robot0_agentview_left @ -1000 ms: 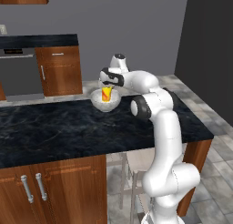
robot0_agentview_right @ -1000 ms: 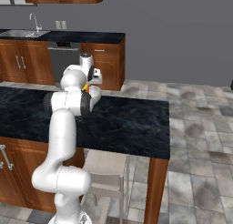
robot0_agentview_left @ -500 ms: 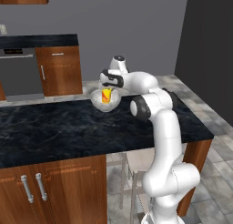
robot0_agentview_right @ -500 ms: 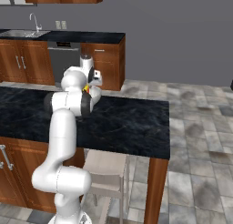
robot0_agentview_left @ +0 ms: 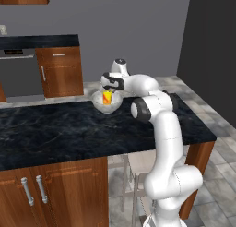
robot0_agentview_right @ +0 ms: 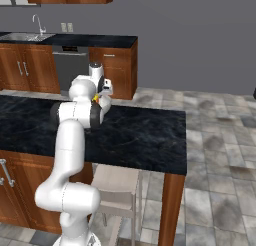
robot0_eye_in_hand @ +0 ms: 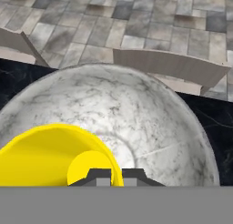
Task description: Place the cup inside the bowl on the dining table and move the bowl to any counter.
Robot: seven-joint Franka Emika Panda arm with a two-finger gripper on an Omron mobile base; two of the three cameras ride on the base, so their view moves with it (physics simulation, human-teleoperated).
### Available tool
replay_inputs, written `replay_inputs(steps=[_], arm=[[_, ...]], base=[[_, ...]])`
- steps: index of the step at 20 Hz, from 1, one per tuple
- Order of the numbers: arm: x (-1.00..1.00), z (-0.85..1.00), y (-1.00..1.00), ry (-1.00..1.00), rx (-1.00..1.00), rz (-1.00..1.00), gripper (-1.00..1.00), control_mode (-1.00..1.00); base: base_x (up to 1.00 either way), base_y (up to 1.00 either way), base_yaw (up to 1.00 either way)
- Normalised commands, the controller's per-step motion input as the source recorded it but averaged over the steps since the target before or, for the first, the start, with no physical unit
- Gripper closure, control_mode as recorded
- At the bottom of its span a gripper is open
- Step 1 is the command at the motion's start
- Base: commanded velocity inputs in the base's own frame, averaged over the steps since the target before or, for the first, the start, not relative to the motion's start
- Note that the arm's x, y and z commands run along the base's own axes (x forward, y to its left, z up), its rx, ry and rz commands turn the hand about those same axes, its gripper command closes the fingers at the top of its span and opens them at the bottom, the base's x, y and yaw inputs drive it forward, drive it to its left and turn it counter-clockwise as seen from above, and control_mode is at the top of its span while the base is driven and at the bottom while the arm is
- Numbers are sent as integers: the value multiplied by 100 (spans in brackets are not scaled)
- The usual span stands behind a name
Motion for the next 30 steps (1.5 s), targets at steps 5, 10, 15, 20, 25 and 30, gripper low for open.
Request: replay_inputs(steps=[5,10,15,20,25,30], arm=[[16,-6,0,1,0,0,100,-100],[13,-5,0,1,0,0,100,-100],[7,-10,0,1,0,0,100,-100],[4,-18,0,0,0,0,100,-100],[4,-17,0,0,0,0,100,-100],[6,-13,0,0,0,0,100,-100]], base=[[0,0,0],[0,0,0],[0,0,0],[0,0,0],[0,0,0],[0,0,0]])
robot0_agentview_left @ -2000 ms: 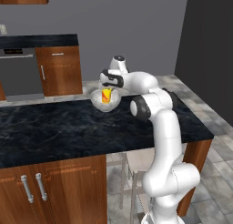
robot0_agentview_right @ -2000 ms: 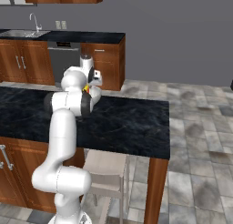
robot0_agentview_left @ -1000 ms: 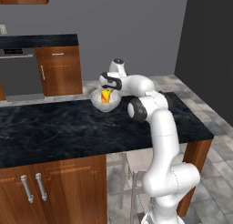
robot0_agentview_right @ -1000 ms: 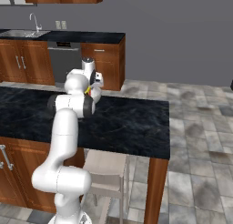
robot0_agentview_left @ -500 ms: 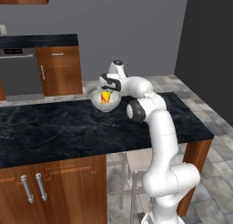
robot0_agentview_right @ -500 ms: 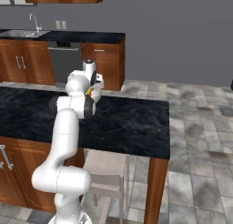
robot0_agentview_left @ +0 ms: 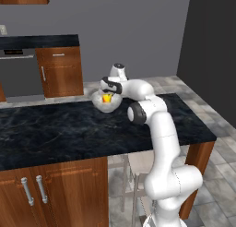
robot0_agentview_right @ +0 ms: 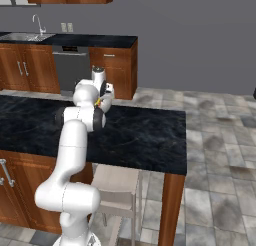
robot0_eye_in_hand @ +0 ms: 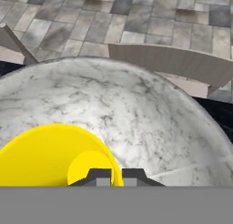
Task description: Place the cup inside the bowl on the dining table and move the bowl to any counter.
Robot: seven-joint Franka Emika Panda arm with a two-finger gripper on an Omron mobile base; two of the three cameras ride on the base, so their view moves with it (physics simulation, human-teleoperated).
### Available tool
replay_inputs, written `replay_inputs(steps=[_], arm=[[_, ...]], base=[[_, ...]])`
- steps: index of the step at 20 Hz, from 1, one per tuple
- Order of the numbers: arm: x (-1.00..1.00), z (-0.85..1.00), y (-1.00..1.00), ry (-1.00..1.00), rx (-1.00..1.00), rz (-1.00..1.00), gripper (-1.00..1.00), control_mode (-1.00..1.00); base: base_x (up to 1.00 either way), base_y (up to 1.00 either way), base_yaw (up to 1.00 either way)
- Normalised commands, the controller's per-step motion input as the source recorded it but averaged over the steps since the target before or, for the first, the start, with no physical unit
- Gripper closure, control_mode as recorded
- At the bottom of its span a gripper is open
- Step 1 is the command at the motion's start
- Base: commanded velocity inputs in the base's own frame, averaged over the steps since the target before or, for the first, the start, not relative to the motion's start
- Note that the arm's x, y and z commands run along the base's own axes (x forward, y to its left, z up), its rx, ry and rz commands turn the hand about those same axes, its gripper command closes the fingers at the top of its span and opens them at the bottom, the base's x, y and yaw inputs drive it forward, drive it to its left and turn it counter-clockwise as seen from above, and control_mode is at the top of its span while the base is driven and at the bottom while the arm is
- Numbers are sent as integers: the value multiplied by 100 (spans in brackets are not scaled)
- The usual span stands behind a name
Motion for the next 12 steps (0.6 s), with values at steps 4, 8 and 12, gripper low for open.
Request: replay_inputs(steps=[4,8,12], arm=[[8,-11,0,0,0,0,100,-100],[5,-9,0,0,0,0,100,-100],[0,0,0,0,0,0,100,-100]], base=[[0,0,0],[0,0,0],[0,0,0]])
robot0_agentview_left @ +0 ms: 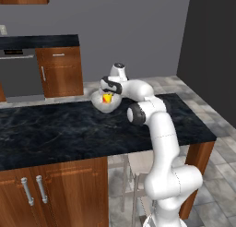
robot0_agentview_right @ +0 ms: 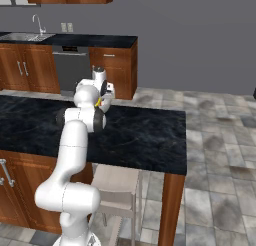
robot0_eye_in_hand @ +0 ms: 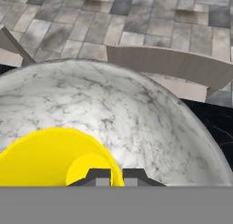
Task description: Place the cup inside the bowl on the dining table and move the bowl to any counter.
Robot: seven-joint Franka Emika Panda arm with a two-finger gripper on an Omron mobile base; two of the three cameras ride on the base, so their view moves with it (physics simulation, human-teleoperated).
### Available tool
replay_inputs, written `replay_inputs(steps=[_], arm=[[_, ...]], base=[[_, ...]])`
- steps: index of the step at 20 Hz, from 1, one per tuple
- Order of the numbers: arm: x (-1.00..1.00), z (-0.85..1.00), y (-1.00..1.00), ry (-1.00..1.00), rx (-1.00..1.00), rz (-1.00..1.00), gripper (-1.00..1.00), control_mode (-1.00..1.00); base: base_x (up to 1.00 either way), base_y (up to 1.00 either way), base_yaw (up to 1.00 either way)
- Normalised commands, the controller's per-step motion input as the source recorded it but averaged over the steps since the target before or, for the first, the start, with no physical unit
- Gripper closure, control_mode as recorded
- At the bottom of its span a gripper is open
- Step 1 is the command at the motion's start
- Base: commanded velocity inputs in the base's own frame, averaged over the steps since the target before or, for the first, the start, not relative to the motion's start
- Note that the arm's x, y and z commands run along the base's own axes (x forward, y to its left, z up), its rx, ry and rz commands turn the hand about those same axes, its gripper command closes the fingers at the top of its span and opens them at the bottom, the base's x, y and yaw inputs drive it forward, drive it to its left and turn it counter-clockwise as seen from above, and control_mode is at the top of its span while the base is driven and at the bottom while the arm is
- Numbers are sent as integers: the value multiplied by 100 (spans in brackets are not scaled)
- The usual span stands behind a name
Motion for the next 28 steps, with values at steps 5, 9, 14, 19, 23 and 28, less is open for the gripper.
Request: replay_inputs(steps=[5,9,14,19,23,28], arm=[[0,0,1,0,0,0,-100,-100],[0,0,2,0,0,0,-100,-100],[0,0,0,0,0,0,-100,-100],[0,5,0,0,0,0,-100,-100],[-1,22,0,0,0,0,-100,-100],[-3,29,0,0,0,0,-100,-100]], base=[[0,0,0],[0,0,0],[0,0,0],[0,0,0],[0,0,0],[0,0,0]])
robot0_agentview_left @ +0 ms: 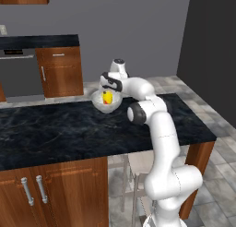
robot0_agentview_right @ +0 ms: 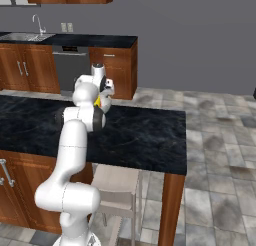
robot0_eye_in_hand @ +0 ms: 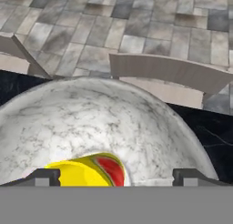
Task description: Place the cup inside the bowl on the dining table and move the bowl to any counter.
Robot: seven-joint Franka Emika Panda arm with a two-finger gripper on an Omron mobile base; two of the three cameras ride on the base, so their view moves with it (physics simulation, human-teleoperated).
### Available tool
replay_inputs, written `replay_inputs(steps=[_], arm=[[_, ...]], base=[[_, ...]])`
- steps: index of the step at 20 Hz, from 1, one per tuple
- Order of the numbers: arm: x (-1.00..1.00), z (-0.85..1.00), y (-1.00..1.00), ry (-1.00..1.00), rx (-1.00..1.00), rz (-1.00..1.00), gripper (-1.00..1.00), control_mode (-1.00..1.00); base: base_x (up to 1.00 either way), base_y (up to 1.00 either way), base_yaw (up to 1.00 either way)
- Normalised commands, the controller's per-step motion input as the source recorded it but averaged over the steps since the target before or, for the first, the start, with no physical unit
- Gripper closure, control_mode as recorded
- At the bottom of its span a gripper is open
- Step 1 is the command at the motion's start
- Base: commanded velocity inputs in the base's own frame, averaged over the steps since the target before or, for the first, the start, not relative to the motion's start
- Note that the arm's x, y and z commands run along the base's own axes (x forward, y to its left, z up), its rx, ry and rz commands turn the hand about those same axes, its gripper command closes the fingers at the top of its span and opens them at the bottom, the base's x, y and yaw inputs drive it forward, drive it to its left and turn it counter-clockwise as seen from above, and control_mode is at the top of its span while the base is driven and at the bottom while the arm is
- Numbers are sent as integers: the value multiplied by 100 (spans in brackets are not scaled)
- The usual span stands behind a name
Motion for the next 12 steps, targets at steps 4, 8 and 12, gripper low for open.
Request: replay_inputs(steps=[4,8,12], arm=[[-7,17,-9,0,3,0,-100,-100],[-8,1,-24,0,5,0,-100,-100],[-19,0,-23,0,4,0,-100,-100]], base=[[0,0,0],[0,0,0],[0,0,0]])
